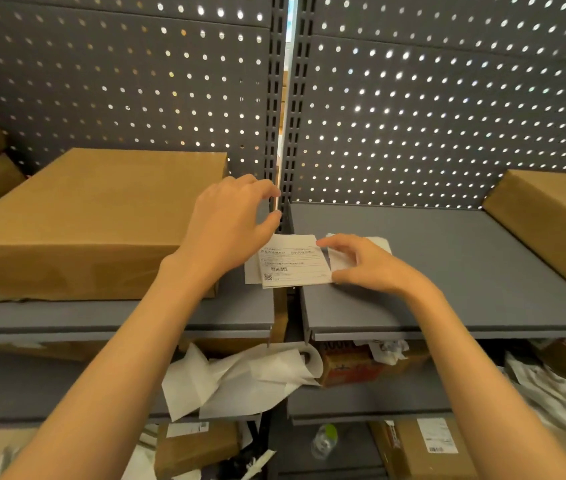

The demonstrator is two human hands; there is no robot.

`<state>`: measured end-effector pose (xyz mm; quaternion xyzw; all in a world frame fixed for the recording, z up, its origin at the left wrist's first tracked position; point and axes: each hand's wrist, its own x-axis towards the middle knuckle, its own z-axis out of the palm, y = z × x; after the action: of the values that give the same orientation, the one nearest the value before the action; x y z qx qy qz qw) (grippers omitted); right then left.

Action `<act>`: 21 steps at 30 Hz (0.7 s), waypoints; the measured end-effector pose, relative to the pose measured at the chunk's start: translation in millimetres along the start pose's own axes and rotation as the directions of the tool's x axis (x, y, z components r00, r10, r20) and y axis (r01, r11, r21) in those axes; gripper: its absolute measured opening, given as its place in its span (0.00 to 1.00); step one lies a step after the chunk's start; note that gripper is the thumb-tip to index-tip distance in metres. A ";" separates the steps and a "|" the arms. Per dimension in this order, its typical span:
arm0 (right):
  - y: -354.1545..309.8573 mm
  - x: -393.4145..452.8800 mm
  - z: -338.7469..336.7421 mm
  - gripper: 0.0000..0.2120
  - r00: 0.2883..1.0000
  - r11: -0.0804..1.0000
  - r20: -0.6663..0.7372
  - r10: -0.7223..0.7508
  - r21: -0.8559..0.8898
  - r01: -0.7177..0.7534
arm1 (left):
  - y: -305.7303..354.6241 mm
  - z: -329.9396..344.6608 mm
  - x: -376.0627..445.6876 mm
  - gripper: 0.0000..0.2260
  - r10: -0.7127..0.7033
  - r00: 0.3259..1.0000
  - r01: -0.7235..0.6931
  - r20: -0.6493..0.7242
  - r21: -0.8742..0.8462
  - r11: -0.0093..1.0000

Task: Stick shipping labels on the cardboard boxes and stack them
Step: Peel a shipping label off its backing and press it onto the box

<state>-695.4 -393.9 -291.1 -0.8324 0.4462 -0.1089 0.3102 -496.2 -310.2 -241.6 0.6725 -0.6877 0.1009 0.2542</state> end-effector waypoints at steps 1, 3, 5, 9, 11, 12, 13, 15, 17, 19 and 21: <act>0.8 -0.9 -1.4 0.26 1.000 1.000 0.012 -0.006 0.020 0.006 | 0.8 0.2 0.9 0.15 0.004 1.000 -0.004 0.003 -0.003 1.000; 3.5 -1.9 -2.6 0.24 1.000 0.997 0.006 -0.023 0.072 0.022 | 2.4 0.8 2.2 0.15 0.016 1.000 -0.016 0.006 -0.014 1.000; 7.3 -1.9 -2.1 0.22 0.999 0.994 -0.029 -0.038 0.102 0.041 | 3.4 1.4 3.8 0.15 0.026 1.000 -0.026 0.006 -0.025 0.999; 10.1 -1.7 -3.4 0.16 0.965 0.997 -0.256 -0.048 0.050 0.063 | 3.3 2.7 7.8 0.15 0.045 0.999 -0.045 0.000 -0.036 0.998; 5.5 -3.3 -8.7 0.16 0.938 0.990 -0.342 -0.056 0.101 0.096 | 3.0 3.1 9.8 0.14 0.054 0.999 -0.054 -0.010 -0.049 0.997; 1.8 -4.5 -12.4 0.17 0.928 0.982 -0.368 -0.067 0.141 0.127 | 3.0 3.2 10.9 0.14 0.057 0.998 -0.058 -0.011 -0.058 0.997; -3.0 -6.1 -16.5 0.17 0.918 0.972 -0.387 -0.081 0.175 0.159 | 3.2 3.3 11.8 0.14 0.062 0.998 -0.063 -0.008 -0.070 0.996; -15.2 -9.1 -25.0 0.16 0.900 0.951 -0.421 -0.114 0.216 0.221 | 4.6 3.1 13.3 0.14 0.077 0.997 -0.076 0.004 -0.105 0.992; -27.7 -10.7 -32.9 0.15 0.875 0.934 -0.459 -0.151 0.223 0.278 | 6.7 3.2 14.8 0.14 0.091 0.996 -0.088 0.009 -0.149 0.985; -39.7 -11.3 -39.5 0.15 0.852 0.921 -0.490 -0.182 0.218 0.322 | 9.2 4.0 16.6 0.16 0.099 0.995 -0.095 0.010 -0.193 0.977; -50.0 -11.4 -44.6 0.15 0.826 0.906 -0.521 -0.216 0.207 0.368 | 11.5 5.3 19.1 0.17 0.112 0.994 -0.109 0.000 -0.226 0.968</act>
<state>-688.6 -382.9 -224.4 -0.7801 0.3535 -0.4274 0.2895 -507.9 -328.6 -234.4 0.6006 -0.7327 0.0315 0.3185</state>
